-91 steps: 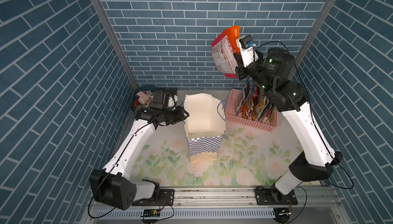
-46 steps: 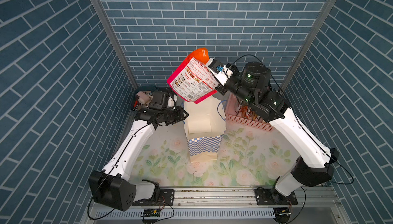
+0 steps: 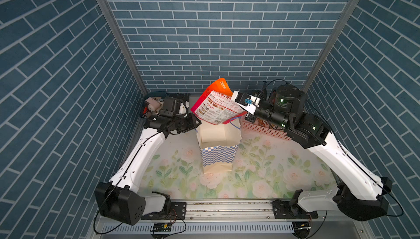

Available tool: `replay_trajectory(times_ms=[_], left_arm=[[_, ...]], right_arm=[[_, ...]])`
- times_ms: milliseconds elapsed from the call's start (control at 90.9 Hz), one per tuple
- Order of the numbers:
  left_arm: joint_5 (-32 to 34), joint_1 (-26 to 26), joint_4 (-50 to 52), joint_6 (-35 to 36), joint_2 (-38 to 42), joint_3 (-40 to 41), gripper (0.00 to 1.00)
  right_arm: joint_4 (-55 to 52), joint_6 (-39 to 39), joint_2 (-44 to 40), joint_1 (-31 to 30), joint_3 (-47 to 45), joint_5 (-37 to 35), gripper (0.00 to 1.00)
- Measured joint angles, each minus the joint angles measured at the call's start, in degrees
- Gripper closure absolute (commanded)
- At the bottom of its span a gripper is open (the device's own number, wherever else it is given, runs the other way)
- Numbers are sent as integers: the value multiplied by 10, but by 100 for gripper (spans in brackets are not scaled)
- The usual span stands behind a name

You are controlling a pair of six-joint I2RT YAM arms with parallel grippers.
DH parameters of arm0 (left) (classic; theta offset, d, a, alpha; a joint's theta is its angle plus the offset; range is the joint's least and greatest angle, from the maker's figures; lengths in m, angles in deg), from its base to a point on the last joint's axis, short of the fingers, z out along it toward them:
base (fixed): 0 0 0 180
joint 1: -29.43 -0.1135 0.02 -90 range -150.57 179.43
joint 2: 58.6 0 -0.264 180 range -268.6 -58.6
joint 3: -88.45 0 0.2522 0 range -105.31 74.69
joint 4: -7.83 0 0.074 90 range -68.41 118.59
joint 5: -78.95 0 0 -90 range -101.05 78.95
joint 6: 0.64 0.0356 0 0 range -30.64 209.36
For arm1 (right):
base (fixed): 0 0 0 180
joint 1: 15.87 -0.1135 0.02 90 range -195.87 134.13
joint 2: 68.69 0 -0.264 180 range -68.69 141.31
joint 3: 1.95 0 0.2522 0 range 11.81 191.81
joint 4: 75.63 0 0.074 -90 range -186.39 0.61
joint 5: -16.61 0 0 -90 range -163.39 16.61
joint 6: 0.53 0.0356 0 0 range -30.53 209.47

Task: Place the condiment packets inside the bag
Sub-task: Place the condiment packet in the paper bag.

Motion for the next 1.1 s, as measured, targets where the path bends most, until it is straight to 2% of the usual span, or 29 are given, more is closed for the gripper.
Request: replay_trajectory(times_ms=[187,451,671,1100], left_arm=[[0,0,-5,0,0,0,62],[-3,0,-9,5,0,0,62],[-10,0,-10,14,0,0,62],[-14,0,-13,32,0,1,63]], right_arm=[[-66,-19,25,0,16,35,100],[-164,-24,51,0,39,37,100],[-157,-37,58,0,39,23,100],[-118,-125,164,1,39,-71,100]])
